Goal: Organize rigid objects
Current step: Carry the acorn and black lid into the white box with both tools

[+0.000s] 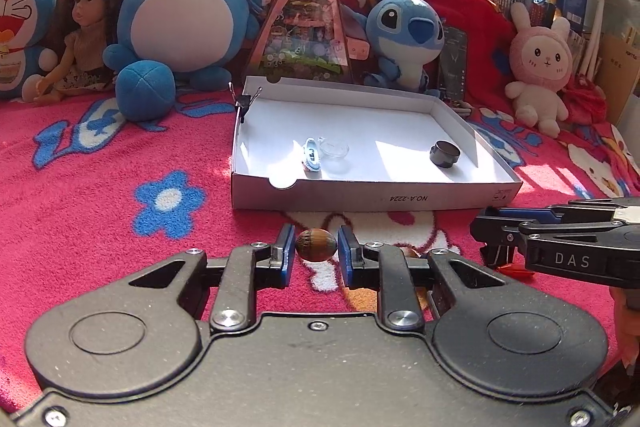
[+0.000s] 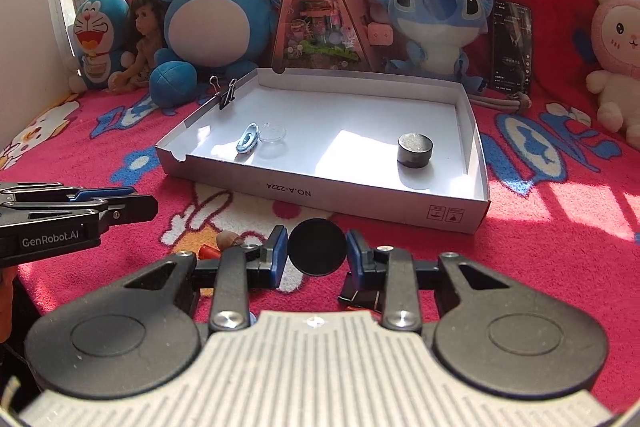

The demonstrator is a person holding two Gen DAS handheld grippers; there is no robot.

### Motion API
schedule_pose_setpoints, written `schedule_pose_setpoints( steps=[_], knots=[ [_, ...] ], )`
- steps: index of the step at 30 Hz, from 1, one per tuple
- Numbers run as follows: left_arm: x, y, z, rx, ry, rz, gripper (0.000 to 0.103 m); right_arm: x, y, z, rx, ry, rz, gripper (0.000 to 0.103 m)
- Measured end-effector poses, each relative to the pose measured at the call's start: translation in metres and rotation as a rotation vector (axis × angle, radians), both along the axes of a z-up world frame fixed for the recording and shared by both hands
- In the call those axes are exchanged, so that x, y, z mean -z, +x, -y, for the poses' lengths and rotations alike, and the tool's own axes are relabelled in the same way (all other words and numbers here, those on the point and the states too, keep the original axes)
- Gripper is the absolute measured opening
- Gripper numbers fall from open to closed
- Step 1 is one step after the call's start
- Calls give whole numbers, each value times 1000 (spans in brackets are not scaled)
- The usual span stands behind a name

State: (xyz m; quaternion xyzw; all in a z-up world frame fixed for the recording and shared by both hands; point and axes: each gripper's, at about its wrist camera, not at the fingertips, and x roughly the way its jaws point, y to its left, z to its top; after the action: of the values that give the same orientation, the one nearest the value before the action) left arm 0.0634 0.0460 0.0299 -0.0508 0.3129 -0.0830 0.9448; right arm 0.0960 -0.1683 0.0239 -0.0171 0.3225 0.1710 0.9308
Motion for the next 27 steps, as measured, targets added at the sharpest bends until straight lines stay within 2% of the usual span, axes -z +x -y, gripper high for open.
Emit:
schedule_pose_setpoints(
  steps=[6, 14, 21, 27],
  knots=[
    [-11, 23, 3, 21, -28, -9, 22, -7, 13, 11, 44, 8, -10, 38],
    [-32, 66, 5, 30, 13, 8, 22, -27, 48, 31, 116, 36, -57, 38],
    [-42, 135, 6, 32, -1, -108, 22, -40, 98, 36, 145, 20, -148, 38],
    [-33, 182, 15, 21, -12, -211, 22, -41, 138, 28, 162, -51, -217, 38]
  ],
)
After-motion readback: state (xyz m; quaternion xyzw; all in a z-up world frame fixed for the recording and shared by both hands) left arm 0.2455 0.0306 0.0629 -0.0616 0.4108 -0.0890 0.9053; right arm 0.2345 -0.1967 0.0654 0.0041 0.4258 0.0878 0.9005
